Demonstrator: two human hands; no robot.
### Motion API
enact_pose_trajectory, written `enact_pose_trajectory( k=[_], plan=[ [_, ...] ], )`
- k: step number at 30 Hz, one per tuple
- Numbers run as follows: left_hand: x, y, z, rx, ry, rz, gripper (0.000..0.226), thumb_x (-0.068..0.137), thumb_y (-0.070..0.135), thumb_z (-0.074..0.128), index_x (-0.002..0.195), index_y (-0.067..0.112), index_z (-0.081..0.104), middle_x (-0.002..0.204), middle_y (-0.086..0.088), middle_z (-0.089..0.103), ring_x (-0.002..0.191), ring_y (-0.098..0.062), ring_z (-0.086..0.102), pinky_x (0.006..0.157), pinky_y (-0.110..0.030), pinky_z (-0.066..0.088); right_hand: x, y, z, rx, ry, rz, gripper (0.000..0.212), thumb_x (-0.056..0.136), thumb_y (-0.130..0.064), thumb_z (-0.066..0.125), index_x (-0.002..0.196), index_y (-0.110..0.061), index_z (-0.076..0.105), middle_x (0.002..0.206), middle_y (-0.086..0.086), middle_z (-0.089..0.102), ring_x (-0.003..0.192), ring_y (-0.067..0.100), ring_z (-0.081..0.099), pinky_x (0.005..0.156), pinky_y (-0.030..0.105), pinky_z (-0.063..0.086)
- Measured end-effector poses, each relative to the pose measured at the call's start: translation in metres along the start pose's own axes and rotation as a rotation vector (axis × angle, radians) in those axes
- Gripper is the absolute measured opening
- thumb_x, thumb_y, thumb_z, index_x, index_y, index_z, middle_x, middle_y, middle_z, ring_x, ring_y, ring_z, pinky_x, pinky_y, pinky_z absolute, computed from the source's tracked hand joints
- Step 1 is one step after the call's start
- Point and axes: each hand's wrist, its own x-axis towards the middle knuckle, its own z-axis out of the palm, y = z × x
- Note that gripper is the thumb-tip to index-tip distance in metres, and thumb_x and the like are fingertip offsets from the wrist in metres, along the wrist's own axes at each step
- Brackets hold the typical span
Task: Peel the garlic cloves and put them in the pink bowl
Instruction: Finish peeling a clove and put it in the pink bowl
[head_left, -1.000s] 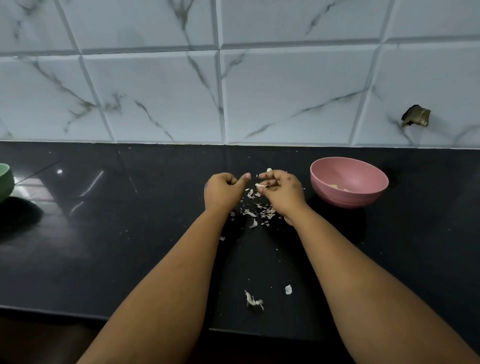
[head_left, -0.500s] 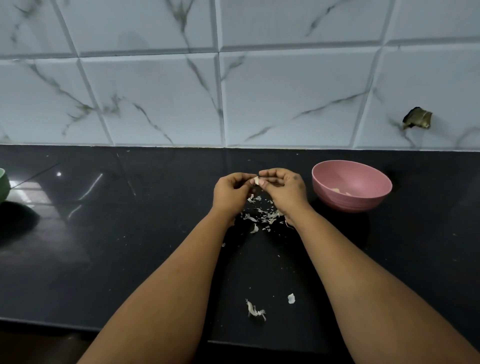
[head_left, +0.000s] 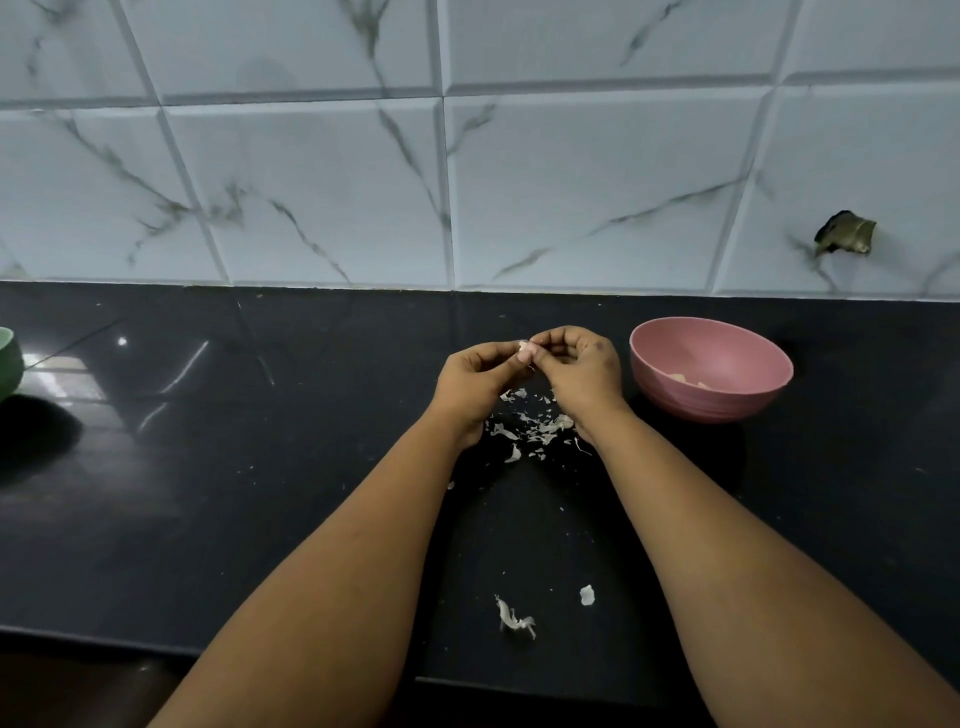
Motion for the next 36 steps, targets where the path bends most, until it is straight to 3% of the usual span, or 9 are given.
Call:
enact_pose_trajectory(
  k=[7,12,17,22,27,31,36],
  plan=[
    [-0.001,0.005,-0.002,-0.093,-0.008,-0.029,0.023,0.08,0.005,0.076,0.101,0.0,0.071,0.09,-0.016,0.074,0.086,-0.023,0.072,0.08,-0.027,0.057,-0.002,-0.003,-0.005,0.182,-0.134,0.087,0.008,0.083,-0.003,0.072,0.087,-0.009,0.069,0.076,0.002,0.07,0.06,-0.001,0.062,0.061,0.013,0.049],
    [0.001,0.008,-0.006,-0.098,-0.001,-0.03,0.021,0.074,0.002,0.078,0.092,0.0,0.067,0.08,-0.011,0.072,0.077,-0.017,0.071,0.077,-0.025,0.057,0.0,-0.004,-0.007,0.117,-0.166,0.024,0.01,0.084,-0.006,0.073,0.087,-0.016,0.072,0.08,0.0,0.072,0.073,0.004,0.065,0.069,0.018,0.051],
    [-0.001,0.006,-0.003,-0.037,0.029,-0.025,0.021,0.071,0.014,0.082,0.085,0.005,0.069,0.073,-0.006,0.071,0.069,-0.013,0.068,0.072,-0.023,0.056,-0.002,-0.005,-0.005,0.093,-0.079,-0.022,0.012,0.081,-0.004,0.074,0.081,-0.015,0.069,0.085,0.004,0.073,0.079,0.008,0.067,0.074,0.019,0.056],
    [-0.002,0.005,-0.002,-0.031,0.037,-0.013,0.02,0.077,0.003,0.079,0.093,-0.003,0.068,0.075,-0.009,0.071,0.07,-0.014,0.069,0.07,-0.022,0.056,-0.001,-0.002,-0.004,0.089,-0.128,0.015,0.011,0.082,-0.005,0.075,0.083,-0.015,0.069,0.087,0.005,0.072,0.082,0.01,0.066,0.075,0.021,0.056],
    [-0.001,0.012,-0.009,-0.05,-0.047,-0.044,0.015,0.075,-0.006,0.076,0.078,0.005,0.068,0.074,-0.006,0.072,0.073,-0.014,0.069,0.074,-0.023,0.057,0.002,-0.005,-0.014,0.092,-0.253,-0.015,0.01,0.082,-0.005,0.073,0.087,-0.014,0.073,0.088,0.002,0.073,0.087,0.011,0.069,0.081,0.023,0.055],
    [-0.001,0.012,-0.015,0.064,-0.115,-0.048,0.015,0.078,-0.009,0.072,0.083,0.005,0.067,0.072,-0.002,0.071,0.072,-0.01,0.068,0.072,-0.02,0.056,0.001,-0.005,-0.021,-0.013,-0.284,-0.039,0.009,0.082,-0.006,0.074,0.086,-0.014,0.073,0.086,0.003,0.074,0.084,0.012,0.071,0.078,0.021,0.055],
    [0.0,0.012,-0.009,0.131,-0.064,0.045,0.011,0.083,-0.006,0.071,0.081,0.005,0.067,0.076,-0.005,0.071,0.072,-0.011,0.067,0.07,-0.02,0.055,0.004,0.0,-0.01,-0.207,-0.152,-0.195,0.005,0.085,-0.01,0.072,0.084,-0.016,0.072,0.078,-0.001,0.072,0.072,0.008,0.066,0.074,0.023,0.057]
  ],
)
